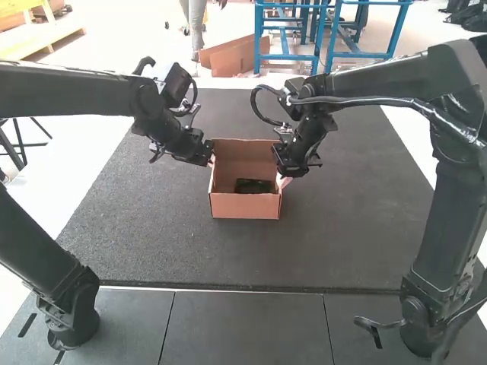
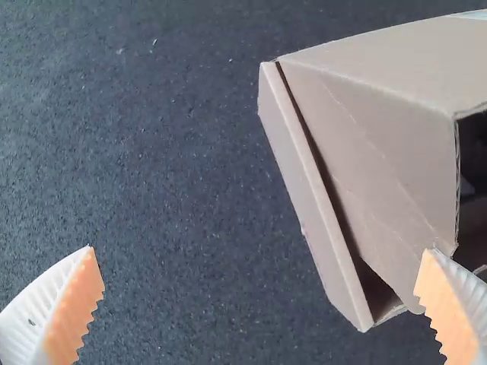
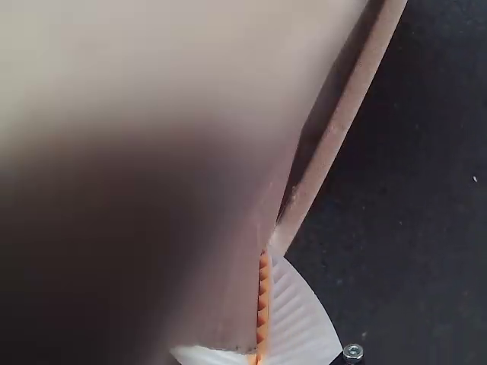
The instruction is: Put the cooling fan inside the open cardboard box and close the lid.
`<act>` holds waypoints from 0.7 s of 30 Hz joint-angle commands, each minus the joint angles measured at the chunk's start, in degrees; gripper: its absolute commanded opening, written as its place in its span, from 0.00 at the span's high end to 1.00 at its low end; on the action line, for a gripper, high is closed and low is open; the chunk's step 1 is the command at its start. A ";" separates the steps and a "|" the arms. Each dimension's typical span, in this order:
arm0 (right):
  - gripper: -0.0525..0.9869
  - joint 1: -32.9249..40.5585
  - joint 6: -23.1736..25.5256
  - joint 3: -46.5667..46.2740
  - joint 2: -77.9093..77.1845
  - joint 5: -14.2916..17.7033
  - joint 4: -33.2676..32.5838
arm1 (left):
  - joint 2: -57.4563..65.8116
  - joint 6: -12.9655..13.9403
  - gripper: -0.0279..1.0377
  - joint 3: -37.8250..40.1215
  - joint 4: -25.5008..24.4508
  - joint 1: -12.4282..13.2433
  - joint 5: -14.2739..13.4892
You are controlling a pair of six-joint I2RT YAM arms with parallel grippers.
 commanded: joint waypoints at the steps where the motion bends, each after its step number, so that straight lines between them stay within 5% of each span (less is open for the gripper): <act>1: 0.91 0.82 -0.24 -0.31 -2.24 1.01 -0.18 | -2.46 0.56 0.06 0.42 -0.28 -0.57 -0.04; 2: 0.85 0.74 -0.06 -0.05 -2.24 1.27 -0.01 | -2.81 0.65 0.06 0.51 -0.46 -0.48 -0.04; 6: 0.31 0.74 0.12 2.59 -2.24 1.97 0.08 | -3.95 0.65 0.06 0.51 -1.34 -0.48 -0.04; 9: 0.10 0.47 0.12 4.79 -2.33 1.97 -0.71 | -4.92 0.65 0.06 0.60 -1.25 -0.39 -0.04; 13: 0.08 0.21 -0.15 6.28 -2.33 2.24 -1.85 | -5.36 0.38 0.06 1.12 -0.37 -0.13 -0.39; 21: 0.08 -1.90 -0.59 6.90 -6.55 3.56 -2.73 | -4.92 0.47 0.06 5.34 4.11 0.75 -6.72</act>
